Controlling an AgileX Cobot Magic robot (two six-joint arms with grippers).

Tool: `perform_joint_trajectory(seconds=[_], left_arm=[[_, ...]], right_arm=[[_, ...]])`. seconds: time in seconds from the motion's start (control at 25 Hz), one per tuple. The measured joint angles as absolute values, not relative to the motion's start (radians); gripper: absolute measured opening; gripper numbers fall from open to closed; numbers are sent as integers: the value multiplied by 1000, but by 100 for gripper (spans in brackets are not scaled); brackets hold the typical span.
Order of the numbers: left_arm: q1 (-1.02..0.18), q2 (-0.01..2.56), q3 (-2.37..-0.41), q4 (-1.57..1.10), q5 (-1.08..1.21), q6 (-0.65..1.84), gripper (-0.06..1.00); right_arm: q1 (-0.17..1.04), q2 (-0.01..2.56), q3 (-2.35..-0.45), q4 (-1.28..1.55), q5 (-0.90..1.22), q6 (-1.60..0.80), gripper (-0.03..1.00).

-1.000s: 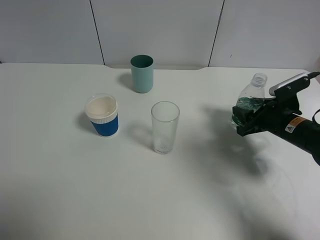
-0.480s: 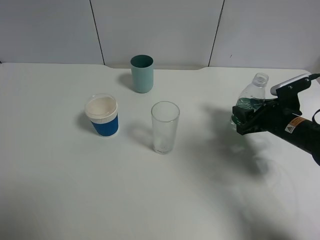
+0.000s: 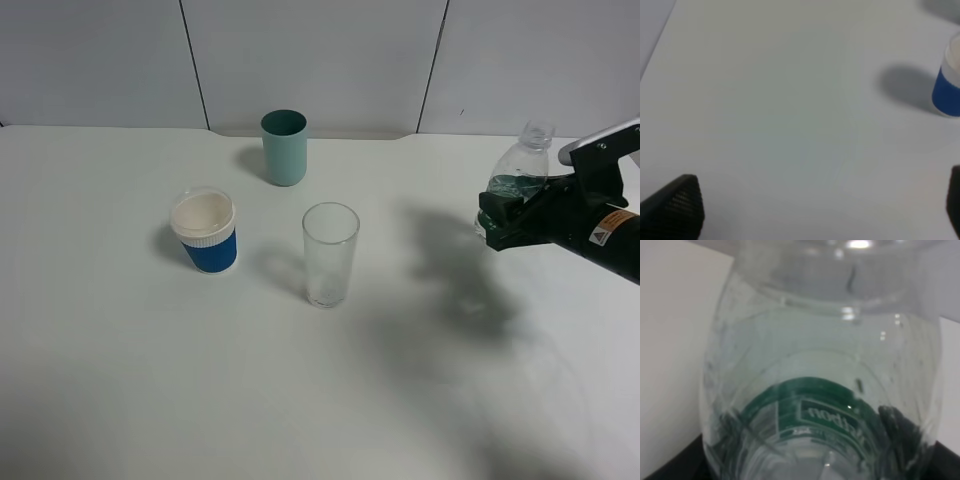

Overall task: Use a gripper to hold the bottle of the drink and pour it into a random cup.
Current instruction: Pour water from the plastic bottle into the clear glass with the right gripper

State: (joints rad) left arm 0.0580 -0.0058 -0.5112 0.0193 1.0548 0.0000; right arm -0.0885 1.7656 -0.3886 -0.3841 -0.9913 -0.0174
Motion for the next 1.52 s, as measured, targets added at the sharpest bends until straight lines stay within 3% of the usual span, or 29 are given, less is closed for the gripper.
perform_joint_trajectory(seconds=[0.56,0.84,1.2,1.52], left_arm=[[58,-6,-511,19,1055,0,98],[58,-6,-511,19,1055,0,98],[58,-6,-511,19,1055,0,98],[58,-6,-511,19,1055,0,98]], right_arm=[[-66,1482,-510,-375,-538,123,55],[107,1473,-665,-375,-267,119,55],[303,1473,-837,-451,-133,86,55],[398,1507,-900,-709,-23,286,55]])
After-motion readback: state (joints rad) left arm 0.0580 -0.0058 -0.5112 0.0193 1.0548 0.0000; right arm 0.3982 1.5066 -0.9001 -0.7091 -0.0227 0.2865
